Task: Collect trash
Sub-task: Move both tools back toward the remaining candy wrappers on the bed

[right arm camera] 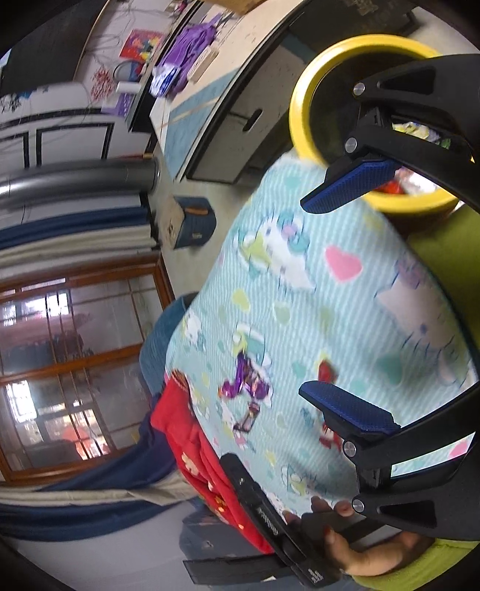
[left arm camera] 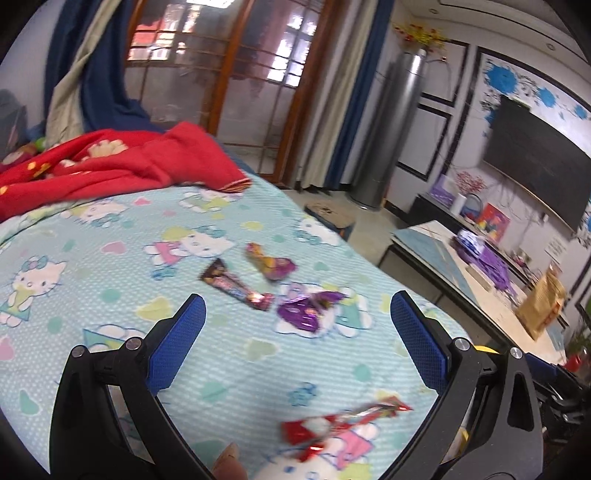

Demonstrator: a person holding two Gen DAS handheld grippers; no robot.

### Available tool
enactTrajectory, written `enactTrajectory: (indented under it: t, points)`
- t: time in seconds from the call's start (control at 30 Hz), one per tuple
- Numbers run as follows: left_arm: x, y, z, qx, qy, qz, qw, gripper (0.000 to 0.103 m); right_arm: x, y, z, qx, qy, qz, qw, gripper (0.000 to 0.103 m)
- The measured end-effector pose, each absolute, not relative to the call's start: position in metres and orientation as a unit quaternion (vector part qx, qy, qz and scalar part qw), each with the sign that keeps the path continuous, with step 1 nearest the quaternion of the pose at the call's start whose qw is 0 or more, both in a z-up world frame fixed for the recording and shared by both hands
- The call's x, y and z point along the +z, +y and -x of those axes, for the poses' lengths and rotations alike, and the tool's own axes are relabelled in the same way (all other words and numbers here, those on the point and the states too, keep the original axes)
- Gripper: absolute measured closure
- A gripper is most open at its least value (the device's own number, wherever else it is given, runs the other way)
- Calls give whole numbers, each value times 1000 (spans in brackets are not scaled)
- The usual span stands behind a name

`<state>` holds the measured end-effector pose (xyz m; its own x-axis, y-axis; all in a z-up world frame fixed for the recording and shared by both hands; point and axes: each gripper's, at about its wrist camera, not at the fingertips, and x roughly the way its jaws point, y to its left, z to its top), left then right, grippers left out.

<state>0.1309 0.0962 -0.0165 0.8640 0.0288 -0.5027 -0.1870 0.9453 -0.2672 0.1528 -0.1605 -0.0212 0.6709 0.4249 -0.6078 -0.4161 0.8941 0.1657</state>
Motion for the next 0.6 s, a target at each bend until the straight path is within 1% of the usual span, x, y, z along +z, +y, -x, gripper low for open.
enactTrajectory:
  t: [0.33, 0.6]
  points:
    - [-34, 146, -130, 99, 267, 206, 936, 11, -35, -97, -172, 277, 358, 20, 891, 14]
    - [-47, 172, -143, 104, 287, 268, 914, 11, -62, -60, -181, 317, 398, 35, 860, 14]
